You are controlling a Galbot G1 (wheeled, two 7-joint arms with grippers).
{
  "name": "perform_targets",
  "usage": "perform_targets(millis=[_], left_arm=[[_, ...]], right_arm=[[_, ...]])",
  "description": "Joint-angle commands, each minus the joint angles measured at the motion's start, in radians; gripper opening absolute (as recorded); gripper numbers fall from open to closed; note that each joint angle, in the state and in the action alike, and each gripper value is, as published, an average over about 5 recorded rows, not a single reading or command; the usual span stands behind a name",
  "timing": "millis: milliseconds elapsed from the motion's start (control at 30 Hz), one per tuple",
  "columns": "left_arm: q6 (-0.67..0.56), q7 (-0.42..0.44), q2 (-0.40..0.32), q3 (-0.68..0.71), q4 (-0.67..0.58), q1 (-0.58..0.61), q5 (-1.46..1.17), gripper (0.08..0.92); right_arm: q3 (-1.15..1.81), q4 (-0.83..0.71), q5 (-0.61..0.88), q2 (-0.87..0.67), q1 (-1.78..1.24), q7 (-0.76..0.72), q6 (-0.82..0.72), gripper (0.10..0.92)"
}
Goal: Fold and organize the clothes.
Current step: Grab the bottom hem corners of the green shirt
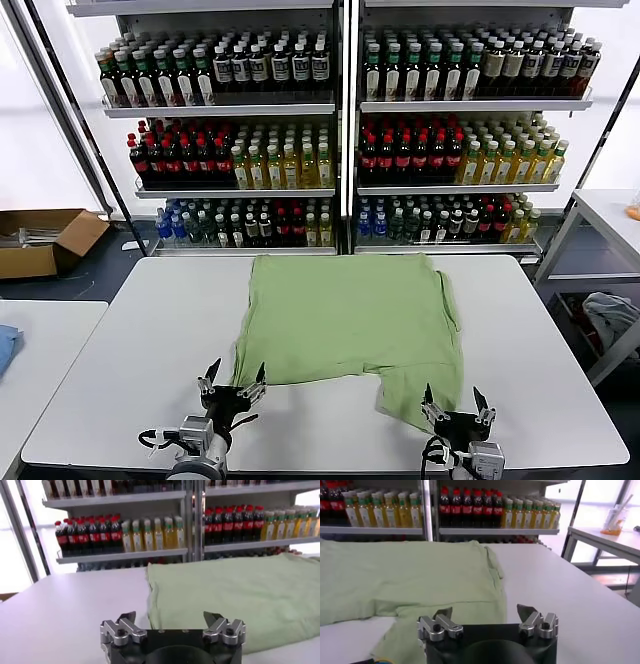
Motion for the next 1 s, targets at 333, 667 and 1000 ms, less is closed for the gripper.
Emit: perform_targets(millis=[333,667,1000], left_arm=[[0.03,0.001,0.001,-0.012,0.038,-0.015,-0.016,0.823],[0.03,0.0,0.006,-0.024,0.068,-0.026,-0.046,0.82],[0.035,0.002,0.008,-0.019,0.085,-0.019,-0.05,0.593]], right_arm=[[-0.003,-0.013,0.002,0.005,0.0,0.02,-0.014,0.823],[-0.014,-0.028,-0.002,0.017,-0.002,0.02,-0.013,0.821],[-0.016,-0.063,0.004,0.017,-0.008,0.022,-0.004,0.612]])
